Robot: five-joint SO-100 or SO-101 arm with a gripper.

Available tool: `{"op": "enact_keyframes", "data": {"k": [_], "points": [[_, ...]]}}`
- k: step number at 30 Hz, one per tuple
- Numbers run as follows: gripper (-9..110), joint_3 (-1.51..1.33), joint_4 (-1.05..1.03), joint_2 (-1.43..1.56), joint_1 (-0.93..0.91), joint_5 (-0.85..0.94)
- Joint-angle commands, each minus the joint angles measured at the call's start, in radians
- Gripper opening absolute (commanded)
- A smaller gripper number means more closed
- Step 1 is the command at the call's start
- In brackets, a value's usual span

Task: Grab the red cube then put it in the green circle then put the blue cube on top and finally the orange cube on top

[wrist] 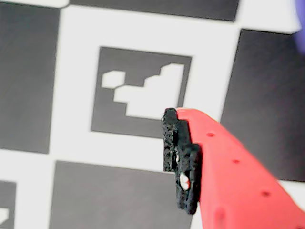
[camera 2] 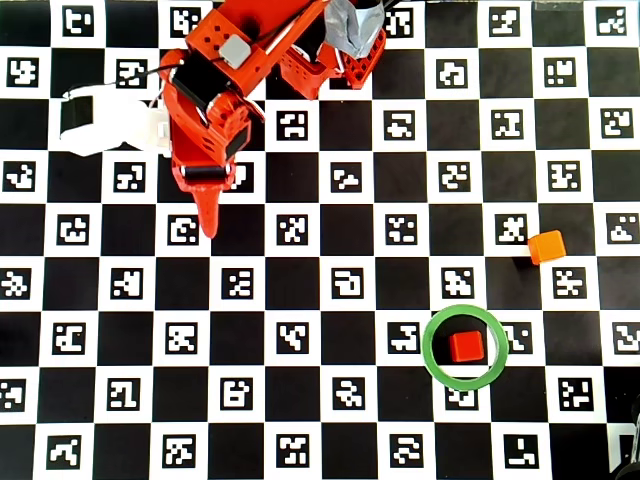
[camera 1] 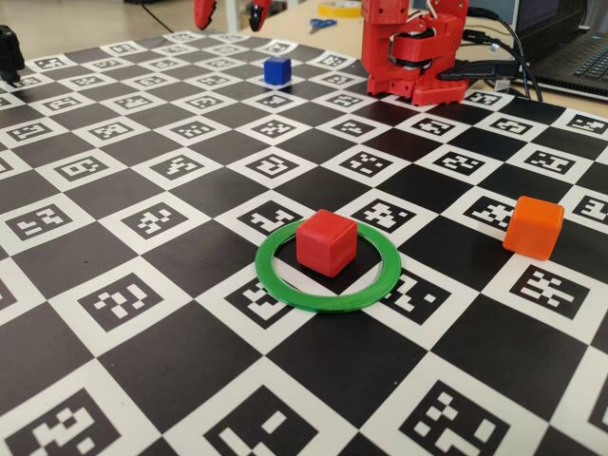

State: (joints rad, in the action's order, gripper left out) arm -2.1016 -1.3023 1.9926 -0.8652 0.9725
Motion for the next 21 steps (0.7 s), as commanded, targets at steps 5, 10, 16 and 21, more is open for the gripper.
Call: {"op": "enact_keyframes", "data": {"k": [5, 10, 16, 21], "points": [[48, -0.052, 0.060, 0.084, -0.155, 0.206], [48, -0.055, 0.017, 0.121, -0.210, 0.310], [47, -0.058, -0.021, 0.170, -0.264, 0.405], [47, -0.095, -0.023, 0.190, -0.290, 0.439]]}}
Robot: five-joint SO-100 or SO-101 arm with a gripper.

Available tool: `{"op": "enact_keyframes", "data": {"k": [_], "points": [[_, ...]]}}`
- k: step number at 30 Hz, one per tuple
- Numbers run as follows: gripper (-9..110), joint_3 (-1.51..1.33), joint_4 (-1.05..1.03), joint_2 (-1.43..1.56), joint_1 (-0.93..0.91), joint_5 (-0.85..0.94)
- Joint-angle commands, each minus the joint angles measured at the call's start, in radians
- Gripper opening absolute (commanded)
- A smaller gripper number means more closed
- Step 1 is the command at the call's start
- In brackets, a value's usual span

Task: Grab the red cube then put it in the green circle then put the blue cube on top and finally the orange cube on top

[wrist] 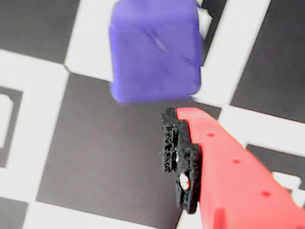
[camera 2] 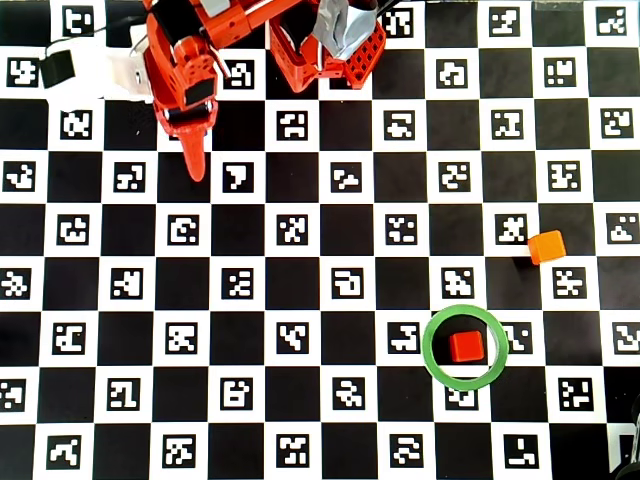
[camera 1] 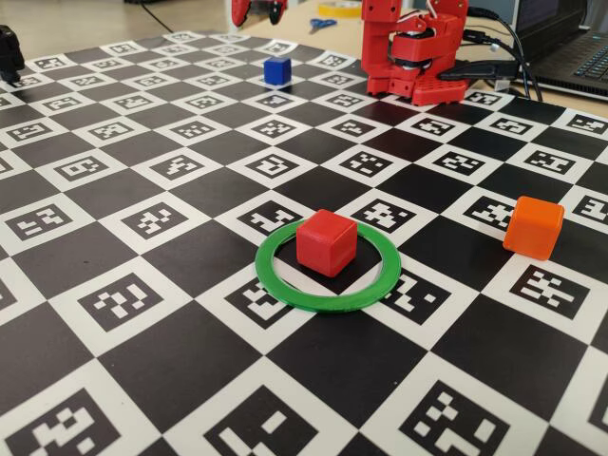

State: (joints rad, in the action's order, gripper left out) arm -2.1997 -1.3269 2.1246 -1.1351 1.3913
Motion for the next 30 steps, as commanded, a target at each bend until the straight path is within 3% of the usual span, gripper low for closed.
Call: {"op": "enact_keyframes", "data": {"k": [1, 30], "points": [[47, -0.008, 0.005, 0.060, -0.025, 0.028], [47, -0.264, 0.328, -0.052, -0.124, 0.155]]}}
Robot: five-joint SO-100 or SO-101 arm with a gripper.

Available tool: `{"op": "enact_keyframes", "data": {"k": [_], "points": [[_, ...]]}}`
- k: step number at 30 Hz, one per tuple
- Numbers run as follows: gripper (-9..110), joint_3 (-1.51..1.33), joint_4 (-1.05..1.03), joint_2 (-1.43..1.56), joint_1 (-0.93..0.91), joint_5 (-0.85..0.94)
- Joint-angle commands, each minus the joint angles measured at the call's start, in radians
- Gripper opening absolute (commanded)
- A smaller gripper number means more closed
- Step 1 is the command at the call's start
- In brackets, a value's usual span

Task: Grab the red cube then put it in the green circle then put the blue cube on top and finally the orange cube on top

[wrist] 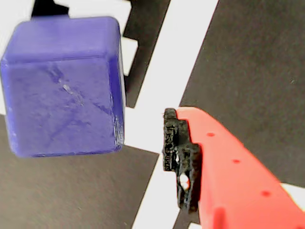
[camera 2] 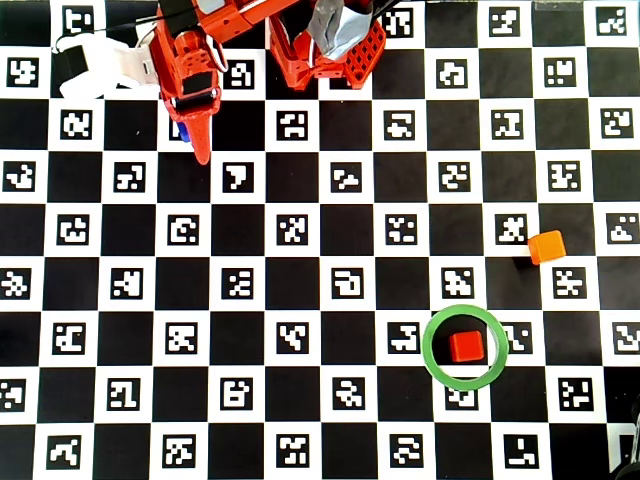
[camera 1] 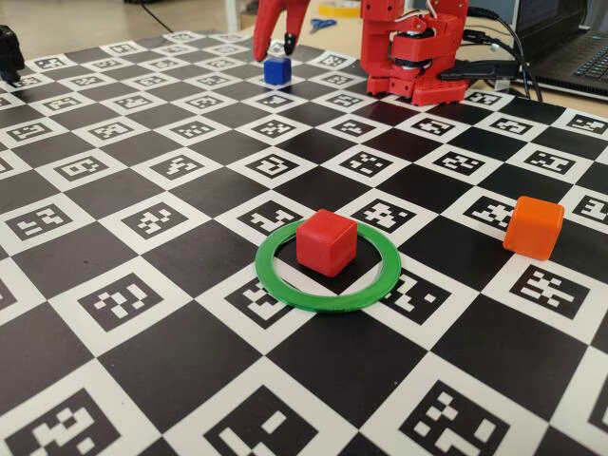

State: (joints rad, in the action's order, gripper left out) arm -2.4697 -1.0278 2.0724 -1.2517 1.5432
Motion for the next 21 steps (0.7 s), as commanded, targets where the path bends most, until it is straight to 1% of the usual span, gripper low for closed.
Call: {"op": "enact_keyframes", "data": {"k": [1, 7, 21], "points": [[47, 0.000, 0.035, -0.005, -0.006, 0.006], [47, -0.023, 0.098, -0.043, 0.002, 0.009], [47, -0.058, 0.160, -0.046, 0.035, 0.002]]}}
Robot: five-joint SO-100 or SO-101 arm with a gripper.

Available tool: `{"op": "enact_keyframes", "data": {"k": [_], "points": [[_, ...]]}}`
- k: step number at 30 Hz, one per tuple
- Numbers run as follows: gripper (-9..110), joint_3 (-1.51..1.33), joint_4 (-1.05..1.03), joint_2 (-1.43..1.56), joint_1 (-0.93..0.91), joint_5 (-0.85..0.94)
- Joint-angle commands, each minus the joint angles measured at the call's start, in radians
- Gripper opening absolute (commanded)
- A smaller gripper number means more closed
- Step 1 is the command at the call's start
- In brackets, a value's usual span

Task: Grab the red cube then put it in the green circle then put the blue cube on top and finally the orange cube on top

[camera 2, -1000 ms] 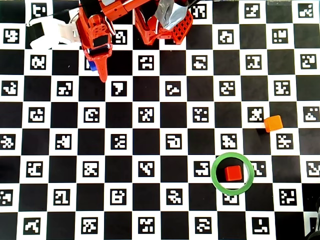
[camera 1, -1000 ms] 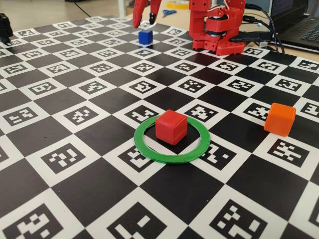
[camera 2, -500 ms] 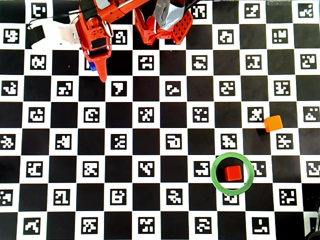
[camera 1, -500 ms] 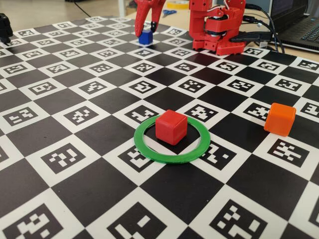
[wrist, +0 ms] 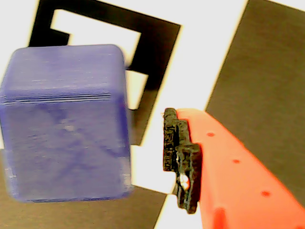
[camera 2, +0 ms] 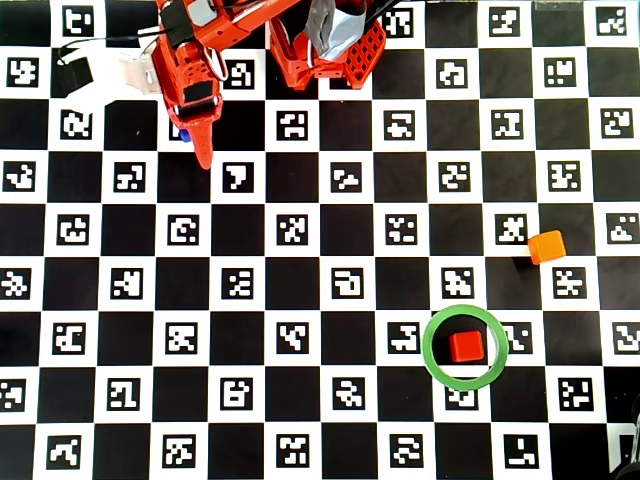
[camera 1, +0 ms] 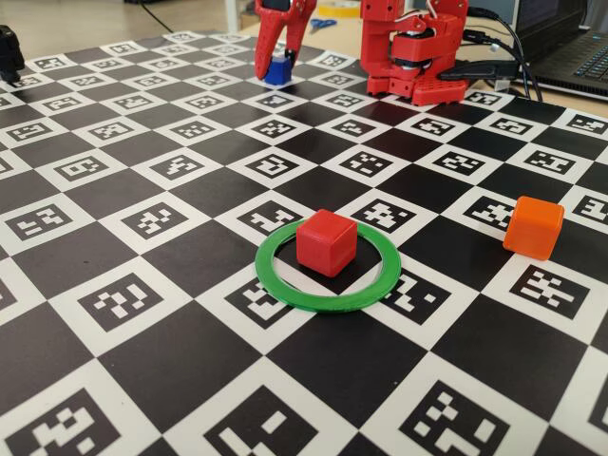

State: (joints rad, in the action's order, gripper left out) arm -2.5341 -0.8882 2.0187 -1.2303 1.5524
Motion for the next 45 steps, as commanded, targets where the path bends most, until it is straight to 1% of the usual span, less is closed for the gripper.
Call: {"op": "enact_keyframes", "data": {"k": [1, 7, 10, 12, 17, 20, 24, 32, 36, 39, 45], "points": [[47, 0.003, 0.025, 0.008, 0.015, -0.009], [47, -0.011, 0.034, 0.009, 0.021, -0.008], [45, -0.012, 0.035, 0.009, 0.021, -0.008], [42, -0.014, 0.035, 0.009, 0.021, -0.008], [26, -0.014, 0.034, 0.011, 0.021, -0.014], [21, -0.014, 0.034, 0.012, 0.023, -0.015], [16, -0.012, 0.032, 0.014, 0.025, -0.025], [12, 0.017, -0.008, 0.025, 0.048, -0.064], [12, 0.084, -0.089, 0.037, 0.087, -0.121], [12, 0.143, -0.158, 0.055, 0.144, -0.198], [11, 0.284, -0.291, 0.089, 0.325, -0.425]]}}
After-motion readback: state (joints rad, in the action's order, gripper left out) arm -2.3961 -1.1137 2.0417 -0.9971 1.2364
